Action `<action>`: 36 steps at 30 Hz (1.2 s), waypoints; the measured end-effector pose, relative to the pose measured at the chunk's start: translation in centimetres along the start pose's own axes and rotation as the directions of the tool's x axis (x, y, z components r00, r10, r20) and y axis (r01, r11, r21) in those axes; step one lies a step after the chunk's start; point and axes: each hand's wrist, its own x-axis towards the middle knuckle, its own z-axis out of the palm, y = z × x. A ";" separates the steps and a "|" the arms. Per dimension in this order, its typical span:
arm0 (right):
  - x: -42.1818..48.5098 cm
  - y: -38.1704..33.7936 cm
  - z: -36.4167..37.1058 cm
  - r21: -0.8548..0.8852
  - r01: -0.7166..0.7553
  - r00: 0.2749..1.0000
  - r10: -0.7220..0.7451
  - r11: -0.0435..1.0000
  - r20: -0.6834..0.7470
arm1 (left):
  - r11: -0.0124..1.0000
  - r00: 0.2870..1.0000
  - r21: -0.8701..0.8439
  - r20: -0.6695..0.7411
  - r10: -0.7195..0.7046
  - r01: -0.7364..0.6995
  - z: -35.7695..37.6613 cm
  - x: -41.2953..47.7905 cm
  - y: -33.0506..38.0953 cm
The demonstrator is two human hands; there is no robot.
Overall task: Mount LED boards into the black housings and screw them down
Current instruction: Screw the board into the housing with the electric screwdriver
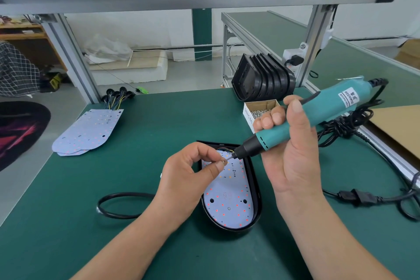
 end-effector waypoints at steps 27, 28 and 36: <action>0.7 1.2 -1.4 0.139 -0.050 0.978 0.077 0.989 -0.194 | 0.919 0.989 0.367 -0.024 -0.145 0.144 -1.1 0.6 -0.2; 0.8 1.3 -1.3 0.125 -0.048 0.979 0.072 0.991 -0.193 | 0.903 0.980 0.387 0.002 -0.201 0.185 -1.1 0.8 -0.2; 1.4 2.6 -0.9 0.028 -0.061 0.985 0.064 0.998 -0.161 | 0.901 0.926 0.317 0.132 -0.353 0.298 -1.5 1.1 -0.7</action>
